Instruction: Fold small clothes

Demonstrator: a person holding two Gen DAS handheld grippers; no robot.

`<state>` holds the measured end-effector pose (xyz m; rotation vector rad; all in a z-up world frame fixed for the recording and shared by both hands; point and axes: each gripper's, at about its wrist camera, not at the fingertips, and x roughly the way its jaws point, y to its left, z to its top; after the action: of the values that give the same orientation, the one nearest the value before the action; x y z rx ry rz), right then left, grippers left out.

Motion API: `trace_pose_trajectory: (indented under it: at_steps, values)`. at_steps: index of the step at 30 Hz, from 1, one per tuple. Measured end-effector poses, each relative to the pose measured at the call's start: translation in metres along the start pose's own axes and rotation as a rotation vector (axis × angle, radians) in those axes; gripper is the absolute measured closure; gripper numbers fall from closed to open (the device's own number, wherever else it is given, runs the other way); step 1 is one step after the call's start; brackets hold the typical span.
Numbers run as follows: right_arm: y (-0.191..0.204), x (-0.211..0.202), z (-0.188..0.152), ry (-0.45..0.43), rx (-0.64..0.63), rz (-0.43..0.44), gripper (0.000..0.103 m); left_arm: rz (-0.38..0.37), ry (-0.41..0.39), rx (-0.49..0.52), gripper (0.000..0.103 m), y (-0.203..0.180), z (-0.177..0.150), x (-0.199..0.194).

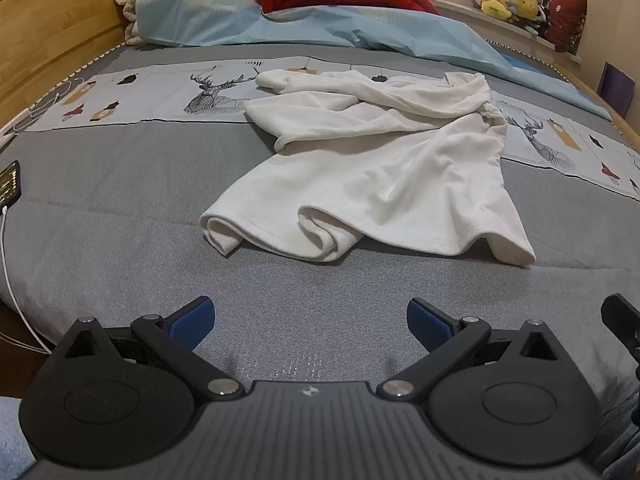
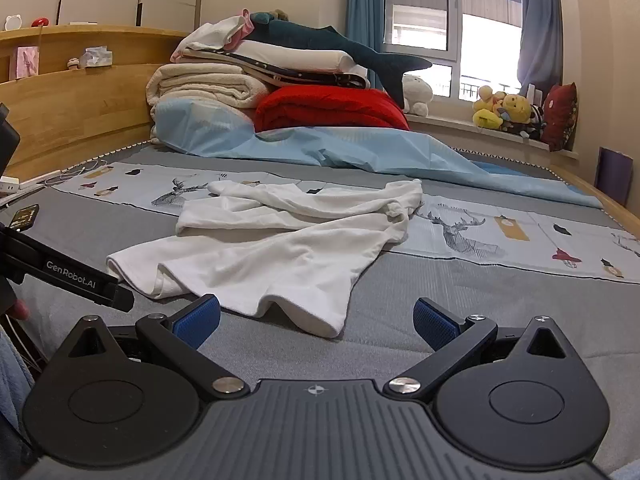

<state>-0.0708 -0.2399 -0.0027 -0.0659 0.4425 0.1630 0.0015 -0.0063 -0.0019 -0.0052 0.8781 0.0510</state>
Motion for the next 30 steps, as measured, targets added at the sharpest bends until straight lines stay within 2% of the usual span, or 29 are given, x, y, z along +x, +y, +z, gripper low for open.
trace_pose_trajectory:
  at_steps: [30]
  values:
    - [0.001,0.006,0.0,0.005,0.011,-0.006,0.001,0.03,-0.062,0.103,0.001,-0.017,-0.006,-0.007]
